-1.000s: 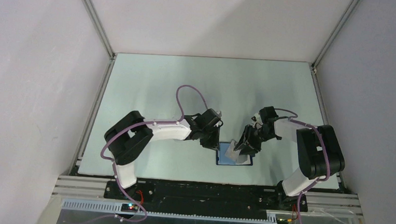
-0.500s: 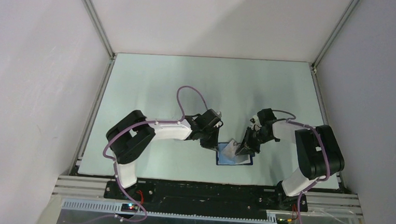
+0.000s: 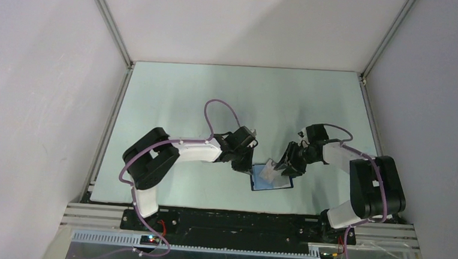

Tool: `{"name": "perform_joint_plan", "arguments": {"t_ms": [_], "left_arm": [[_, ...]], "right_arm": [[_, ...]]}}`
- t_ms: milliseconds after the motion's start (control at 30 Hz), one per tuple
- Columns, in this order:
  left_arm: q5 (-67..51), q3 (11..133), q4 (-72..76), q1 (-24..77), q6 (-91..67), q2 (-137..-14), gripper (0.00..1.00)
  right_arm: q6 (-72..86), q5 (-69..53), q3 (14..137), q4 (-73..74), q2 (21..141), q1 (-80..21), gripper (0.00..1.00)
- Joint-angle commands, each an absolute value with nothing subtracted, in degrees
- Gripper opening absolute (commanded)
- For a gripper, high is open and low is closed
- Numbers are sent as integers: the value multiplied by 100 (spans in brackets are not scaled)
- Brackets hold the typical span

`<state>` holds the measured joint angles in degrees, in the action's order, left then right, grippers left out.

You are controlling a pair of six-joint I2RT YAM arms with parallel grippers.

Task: Put the credit cards into the card holder
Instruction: Insert the credit card into the card holder.

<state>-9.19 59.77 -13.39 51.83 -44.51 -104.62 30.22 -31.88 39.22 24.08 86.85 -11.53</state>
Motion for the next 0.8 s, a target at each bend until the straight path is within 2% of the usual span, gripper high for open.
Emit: {"name": "perform_joint_plan", "arguments": {"t_ms": [0,167,467,633,767], "left_arm": [[-653,5856,-1369,5157,-4317,-10584,5],[-662,5887,-1371,5155,-4282,-10579,5],[-690,5929,-1371,5156,-4271,-10582,4],[-692,5940,-1371,5152,-4263,-10587,4],[-700,5941,-1373,5156,-4263,-10593,3]], "right_arm": [[3118,-3188,3764,2131,8678,-1007,51],[3258,-3240,3741,1952,9056,-981,59],[3643,-3610,3516,1399,9492,-935,61],[3666,-3823,3494,1135,9384,-915,58],[3610,-3912,3498,989,9200,-914,48]]}}
